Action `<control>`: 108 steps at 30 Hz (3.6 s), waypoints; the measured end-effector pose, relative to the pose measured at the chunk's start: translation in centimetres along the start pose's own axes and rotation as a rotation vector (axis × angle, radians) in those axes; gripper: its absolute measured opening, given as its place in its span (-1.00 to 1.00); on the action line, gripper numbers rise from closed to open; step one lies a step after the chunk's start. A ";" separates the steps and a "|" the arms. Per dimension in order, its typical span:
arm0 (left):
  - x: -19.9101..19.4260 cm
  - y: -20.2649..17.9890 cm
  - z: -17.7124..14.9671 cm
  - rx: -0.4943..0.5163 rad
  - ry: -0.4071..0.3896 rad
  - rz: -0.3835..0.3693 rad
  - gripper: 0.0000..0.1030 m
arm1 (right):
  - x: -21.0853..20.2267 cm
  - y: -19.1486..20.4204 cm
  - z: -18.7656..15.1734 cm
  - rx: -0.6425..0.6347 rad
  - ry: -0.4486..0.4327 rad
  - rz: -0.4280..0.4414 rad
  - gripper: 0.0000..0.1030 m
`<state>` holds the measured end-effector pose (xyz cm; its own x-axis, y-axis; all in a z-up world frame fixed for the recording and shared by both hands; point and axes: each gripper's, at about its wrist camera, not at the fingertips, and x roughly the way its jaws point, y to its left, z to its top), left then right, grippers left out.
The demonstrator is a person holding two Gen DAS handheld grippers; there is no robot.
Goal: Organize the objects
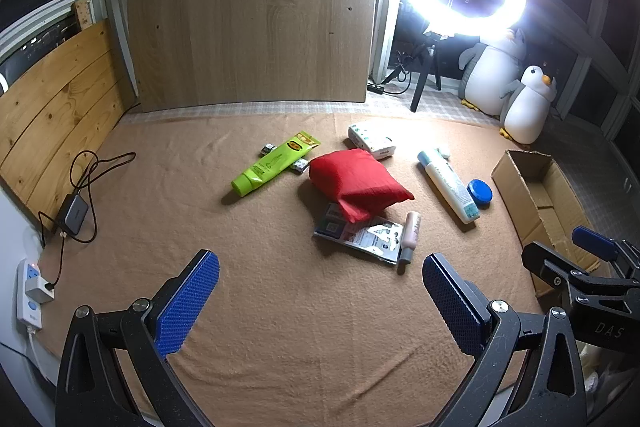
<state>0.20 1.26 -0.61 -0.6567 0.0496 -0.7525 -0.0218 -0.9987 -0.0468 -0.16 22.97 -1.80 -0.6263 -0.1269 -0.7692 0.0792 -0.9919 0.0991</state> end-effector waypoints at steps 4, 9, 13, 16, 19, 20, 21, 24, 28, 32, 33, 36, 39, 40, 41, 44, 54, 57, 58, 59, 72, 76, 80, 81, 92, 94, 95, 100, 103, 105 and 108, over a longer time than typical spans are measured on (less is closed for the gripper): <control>0.0 0.0 0.0 0.000 -0.001 -0.001 1.00 | 0.0 -0.1 0.0 0.001 0.001 0.001 0.99; 0.1 0.0 0.0 0.001 -0.001 0.000 1.00 | 0.1 -0.1 -0.1 0.006 0.008 0.007 0.99; 0.2 -0.1 -0.1 0.001 -0.001 0.000 1.00 | 0.2 -0.2 0.1 0.008 0.011 0.008 0.99; 0.3 -0.2 -0.1 0.002 0.000 -0.001 1.00 | 0.2 -0.1 0.1 0.008 0.014 0.008 0.99; 0.5 -0.3 0.0 0.002 0.001 -0.002 1.00 | 0.2 -0.2 0.1 0.009 0.013 0.007 0.99; 0.5 -0.3 0.0 0.001 0.001 -0.002 1.00 | 0.3 -0.2 0.1 0.010 0.015 0.008 0.99; 0.5 -0.3 -0.1 0.002 0.002 -0.002 1.00 | 0.3 -0.1 0.1 0.011 0.017 0.009 0.99; 0.5 -0.3 -0.1 0.003 0.001 -0.003 1.00 | 0.5 -0.2 0.2 0.015 0.022 0.011 0.99; 0.6 -0.3 0.0 0.002 0.004 -0.004 1.00 | 0.6 -0.2 0.2 0.015 0.024 0.012 0.99; 0.6 -0.3 0.0 0.002 0.003 -0.003 1.00 | 0.7 -0.3 0.3 0.017 0.028 0.014 0.99; 0.7 -0.3 0.0 0.001 0.003 -0.003 1.00 | 0.7 -0.3 0.3 0.017 0.027 0.014 0.99; 1.1 -0.3 0.2 -0.001 0.006 -0.003 1.00 | 0.9 -0.3 0.4 0.019 0.032 0.017 0.99; 1.2 -0.1 0.3 0.000 0.008 -0.005 1.00 | 1.2 -0.3 0.4 0.023 0.040 0.025 0.99; 1.2 -0.1 0.3 -0.001 0.008 -0.005 1.00 | 1.3 -0.4 0.5 0.025 0.042 0.026 0.99; 1.2 -0.1 0.3 -0.002 0.008 -0.005 1.00 | 1.4 -0.4 0.5 0.028 0.044 0.029 0.99; 1.4 0.1 0.3 -0.003 0.010 -0.005 1.00 | 1.6 -0.5 0.5 0.037 0.053 0.041 0.99; 2.5 0.8 0.5 -0.006 0.024 -0.012 1.00 | 2.4 -0.7 0.8 0.044 0.072 0.059 0.99; 3.1 1.1 0.7 -0.005 0.025 -0.016 1.00 | 2.9 -0.8 1.1 0.043 0.078 0.072 0.99; 3.4 1.1 0.8 -0.007 0.027 -0.018 1.00 | 3.2 -0.8 1.2 0.041 0.080 0.078 0.99; 3.7 1.2 0.9 -0.009 0.030 -0.020 1.00 | 3.4 -0.9 1.4 0.040 0.081 0.084 0.99; 10.2 2.7 2.4 -0.060 0.105 -0.057 1.00 | 8.6 -1.6 5.2 0.037 0.136 0.147 0.99; 12.4 3.1 2.8 -0.074 0.129 -0.079 1.00 | 11.7 -1.5 6.4 0.029 0.178 0.152 0.99; 15.0 3.3 3.2 -0.090 0.167 -0.099 0.99 | 14.2 -1.0 7.3 0.004 0.223 0.161 0.99; 15.7 3.3 3.4 -0.092 0.172 -0.102 0.99 | 14.9 -0.8 7.6 -0.004 0.235 0.166 0.99; 20.7 2.8 4.7 -0.125 0.224 -0.162 0.89 | 21.0 1.1 10.3 -0.018 0.331 0.237 0.96; 21.4 2.5 4.8 -0.121 0.235 -0.176 0.81 | 21.9 1.2 10.8 -0.014 0.344 0.245 0.92; 21.6 2.5 4.8 -0.120 0.241 -0.185 0.77 | 22.3 1.3 11.0 -0.008 0.351 0.253 0.91; 23.0 2.0 4.8 -0.142 0.272 -0.245 0.72 | 24.6 1.8 11.8 0.015 0.396 0.291 0.78; 23.6 1.9 4.9 -0.162 0.285 -0.285 0.69 | 25.4 2.3 11.7 0.014 0.419 0.305 0.75; 23.9 1.8 4.9 -0.171 0.296 -0.308 0.63 | 25.8 2.5 11.4 0.019 0.441 0.323 0.70; 24.1 1.9 4.8 -0.186 0.304 -0.338 0.55 | 26.1 2.8 11.1 0.029 0.461 0.356 0.61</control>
<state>-19.32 0.54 -15.71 -0.3861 0.3998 -0.8313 -0.0425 -0.9080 -0.4169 -24.92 16.85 -14.59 -0.1618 -0.4466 -0.8800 0.1978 -0.8883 0.4144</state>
